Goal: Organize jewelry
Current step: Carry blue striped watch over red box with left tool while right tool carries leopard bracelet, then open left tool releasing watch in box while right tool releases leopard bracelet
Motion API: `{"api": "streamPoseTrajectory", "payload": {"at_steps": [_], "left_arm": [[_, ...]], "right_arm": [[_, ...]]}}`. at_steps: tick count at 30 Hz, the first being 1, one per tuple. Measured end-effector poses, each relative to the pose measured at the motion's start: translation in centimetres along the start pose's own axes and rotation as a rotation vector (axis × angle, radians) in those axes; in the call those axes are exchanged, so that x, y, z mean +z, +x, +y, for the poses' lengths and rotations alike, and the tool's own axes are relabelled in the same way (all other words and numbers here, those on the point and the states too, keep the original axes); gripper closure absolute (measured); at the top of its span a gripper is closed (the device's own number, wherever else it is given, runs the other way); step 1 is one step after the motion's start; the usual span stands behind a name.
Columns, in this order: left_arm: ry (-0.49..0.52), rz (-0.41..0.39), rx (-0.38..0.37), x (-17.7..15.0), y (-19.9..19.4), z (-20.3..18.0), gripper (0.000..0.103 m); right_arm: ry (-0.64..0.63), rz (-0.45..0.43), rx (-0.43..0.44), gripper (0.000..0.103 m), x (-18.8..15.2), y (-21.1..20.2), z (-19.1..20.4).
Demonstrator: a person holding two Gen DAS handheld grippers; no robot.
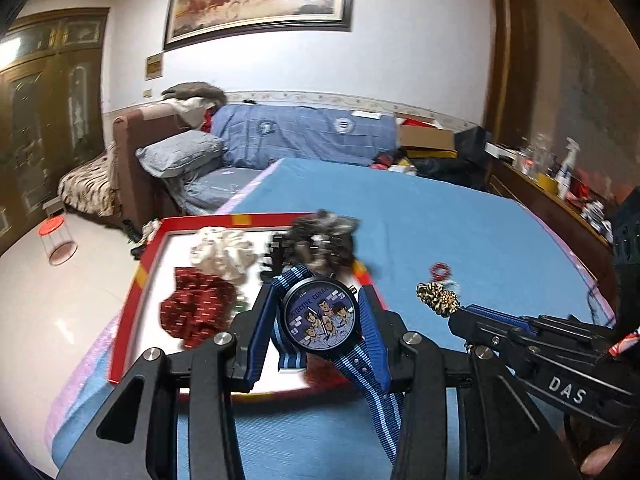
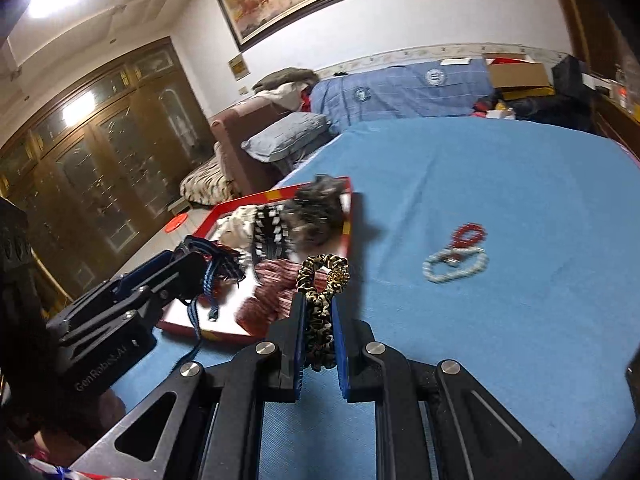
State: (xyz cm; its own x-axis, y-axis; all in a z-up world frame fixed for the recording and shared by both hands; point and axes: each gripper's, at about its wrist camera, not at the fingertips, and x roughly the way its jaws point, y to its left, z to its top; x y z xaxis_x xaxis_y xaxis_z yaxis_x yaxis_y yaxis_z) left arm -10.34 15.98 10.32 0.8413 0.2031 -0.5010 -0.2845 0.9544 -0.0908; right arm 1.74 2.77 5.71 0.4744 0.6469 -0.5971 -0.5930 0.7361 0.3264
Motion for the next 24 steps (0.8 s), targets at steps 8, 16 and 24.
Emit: {"api": "streamPoseTrajectory", "payload": {"at_steps": [8,16,24], "left_arm": [[-0.09,0.026,0.073,0.1,2.2,5.5,0.062],[-0.122,0.041,0.097,-0.2,3.6,7.8,0.062],[-0.142,0.064,0.103,-0.2,5.5,9.1,0.062]], "right_arm": [[-0.049,0.06,0.022,0.088,0.9,4.7,3.5],[-0.055,0.096,0.026,0.088,1.1,7.6,4.7],[-0.054,0.125,0.019,0.088,1.0,9.6,5.0]]}}
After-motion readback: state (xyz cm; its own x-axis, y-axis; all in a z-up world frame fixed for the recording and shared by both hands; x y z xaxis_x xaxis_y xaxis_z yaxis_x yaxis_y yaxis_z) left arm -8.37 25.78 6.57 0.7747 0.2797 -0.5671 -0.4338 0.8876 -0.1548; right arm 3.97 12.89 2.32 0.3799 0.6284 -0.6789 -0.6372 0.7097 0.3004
